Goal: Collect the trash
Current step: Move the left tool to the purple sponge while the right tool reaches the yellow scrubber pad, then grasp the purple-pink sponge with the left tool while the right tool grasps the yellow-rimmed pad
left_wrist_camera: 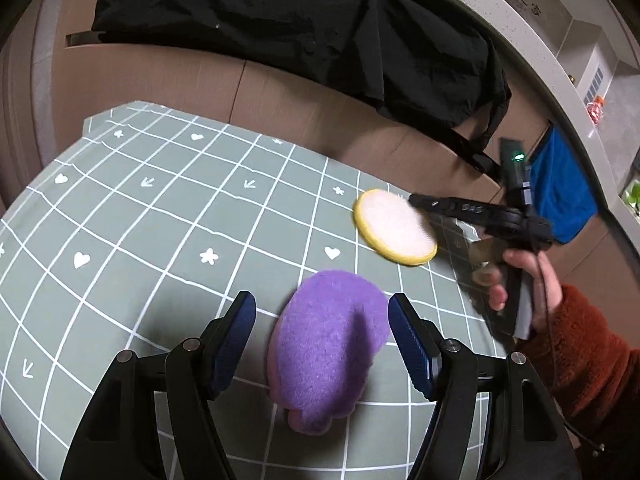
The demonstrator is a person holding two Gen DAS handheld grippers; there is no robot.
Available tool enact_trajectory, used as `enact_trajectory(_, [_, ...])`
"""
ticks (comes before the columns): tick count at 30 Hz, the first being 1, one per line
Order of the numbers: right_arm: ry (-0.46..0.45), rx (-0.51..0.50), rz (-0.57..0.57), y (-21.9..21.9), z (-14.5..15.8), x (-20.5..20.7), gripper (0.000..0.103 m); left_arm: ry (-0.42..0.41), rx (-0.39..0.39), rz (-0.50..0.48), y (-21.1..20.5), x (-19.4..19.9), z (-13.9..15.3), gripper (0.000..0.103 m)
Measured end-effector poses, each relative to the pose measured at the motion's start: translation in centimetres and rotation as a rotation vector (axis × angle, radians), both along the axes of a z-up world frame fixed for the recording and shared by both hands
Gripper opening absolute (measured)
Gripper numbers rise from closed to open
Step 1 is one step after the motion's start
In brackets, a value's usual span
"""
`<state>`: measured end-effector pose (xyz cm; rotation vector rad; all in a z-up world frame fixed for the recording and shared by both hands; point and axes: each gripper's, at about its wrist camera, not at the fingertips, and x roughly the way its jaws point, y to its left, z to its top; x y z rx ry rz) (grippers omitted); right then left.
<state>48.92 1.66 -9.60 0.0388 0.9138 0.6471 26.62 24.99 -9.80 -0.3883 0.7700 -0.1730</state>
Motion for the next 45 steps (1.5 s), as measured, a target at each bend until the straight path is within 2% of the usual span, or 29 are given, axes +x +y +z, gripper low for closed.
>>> enact_trajectory(6, [-0.085,0.054,0.108,0.3,4.8,-5.4,0.007,0.028,-0.005,-0.002,-0.1,0.6,-1.0,0.069])
enact_trajectory(9, [-0.131,0.051,0.132,-0.1,6.8,-8.0,0.007,0.063,0.019,0.001,-0.3,1.3,-1.7,0.072])
enact_trajectory(11, [-0.152,0.046,0.128,-0.6,7.8,-9.2,0.007,0.086,0.025,0.002,-0.3,1.8,-2.4,0.075])
enact_trajectory(17, [-0.179,0.039,0.078,-4.7,9.7,-11.4,0.007,0.089,0.012,-0.024,-1.1,1.8,-2.0,0.076])
enact_trajectory(25, [-0.135,0.032,0.079,-6.3,7.8,-13.3,0.007,-0.010,0.007,-0.118,-5.0,-0.1,1.2,0.076])
enact_trajectory(29, [-0.153,0.035,0.073,-7.1,7.7,-14.6,0.008,-0.023,0.020,-0.186,-7.5,-1.0,2.4,0.076])
enact_trajectory(36, [-0.151,0.022,0.042,-8.9,7.3,-15.1,0.010,-0.028,0.010,-0.232,-10.1,-2.5,3.2,0.076])
enact_trajectory(37, [-0.154,0.016,0.045,-8.9,7.1,-15.1,0.012,-0.026,0.012,-0.237,-10.4,-2.6,3.1,0.076])
enact_trajectory(40, [-0.172,-0.011,0.053,-8.8,6.3,-14.9,0.029,-0.020,0.029,-0.236,-11.2,-3.0,3.0,0.076])
enact_trajectory(41, [-0.175,-0.023,0.048,-8.8,6.0,-14.7,0.031,-0.020,0.038,-0.231,-11.3,-3.1,3.0,0.076])
enact_trajectory(43, [-0.146,-0.037,0.051,-8.5,5.1,-14.1,0.030,-0.023,0.060,-0.216,-11.4,-3.3,3.2,0.076])
enact_trajectory(45, [-0.065,0.003,0.074,-8.5,3.7,-13.5,0.024,-0.029,0.092,-0.196,-11.4,-3.4,3.3,0.076])
